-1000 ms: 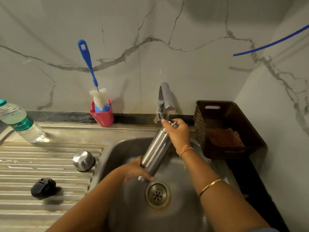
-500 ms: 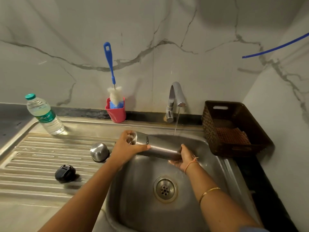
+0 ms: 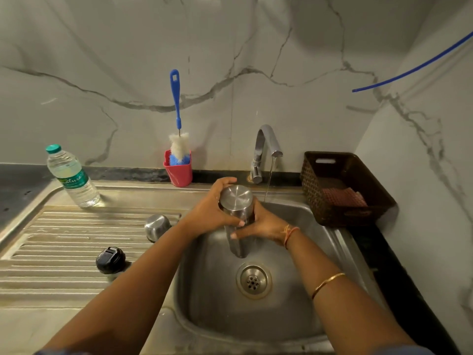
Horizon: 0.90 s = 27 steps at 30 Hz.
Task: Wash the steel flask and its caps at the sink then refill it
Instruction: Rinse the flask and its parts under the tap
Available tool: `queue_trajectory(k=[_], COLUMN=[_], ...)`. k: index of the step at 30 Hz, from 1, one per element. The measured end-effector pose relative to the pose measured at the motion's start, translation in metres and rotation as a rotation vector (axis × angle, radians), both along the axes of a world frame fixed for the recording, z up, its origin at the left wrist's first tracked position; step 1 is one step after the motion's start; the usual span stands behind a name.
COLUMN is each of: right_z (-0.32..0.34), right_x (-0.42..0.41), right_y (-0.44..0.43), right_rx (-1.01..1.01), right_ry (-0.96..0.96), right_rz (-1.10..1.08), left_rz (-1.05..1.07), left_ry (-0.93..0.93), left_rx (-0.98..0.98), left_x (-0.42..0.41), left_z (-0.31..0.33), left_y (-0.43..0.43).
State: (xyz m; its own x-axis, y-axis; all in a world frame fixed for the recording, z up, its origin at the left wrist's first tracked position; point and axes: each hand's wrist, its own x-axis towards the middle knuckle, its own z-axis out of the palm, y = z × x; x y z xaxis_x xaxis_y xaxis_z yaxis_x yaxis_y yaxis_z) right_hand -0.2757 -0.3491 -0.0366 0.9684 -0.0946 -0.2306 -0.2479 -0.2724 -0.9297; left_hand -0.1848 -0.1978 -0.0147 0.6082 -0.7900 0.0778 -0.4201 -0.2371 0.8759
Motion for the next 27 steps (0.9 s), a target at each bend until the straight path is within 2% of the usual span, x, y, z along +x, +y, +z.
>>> queue_trajectory(k=[2, 6, 12, 16, 21, 25, 27], right_z=[0.0, 0.002, 0.002, 0.014, 0.023, 0.007, 0.001], right_x=[-0.003, -0.014, -0.024, -0.029, -0.043, -0.051, -0.057], right_y=[0.011, 0.028, 0.044, 0.053, 0.065, 0.067, 0.074], right_rx=[-0.02, -0.249, -0.303, -0.342, -0.412, -0.326, -0.307], right_ry=[-0.126, -0.295, -0.347, -0.318, -0.494, -0.303, -0.36], right_rz=[-0.119, -0.364, -0.668, -0.725, -0.813, -0.734, -0.774], left_rz=[-0.027, -0.108, -0.018, 0.055, 0.128, 0.156, 0.177], left_ry=[0.063, 0.18, 0.207, 0.242, 0.216, 0.256, 0.257], left_rx=[-0.011, 0.022, 0.095, 0.078, 0.008, 0.013, -0.009], left_x=[0.001, 0.007, 0.007, -0.008, -0.027, -0.051, -0.06], left_z=[0.005, 0.012, 0.002, -0.012, -0.032, -0.048, -0.054], left_y=[0.003, 0.013, 0.04, 0.056, 0.07, 0.079, 0.085])
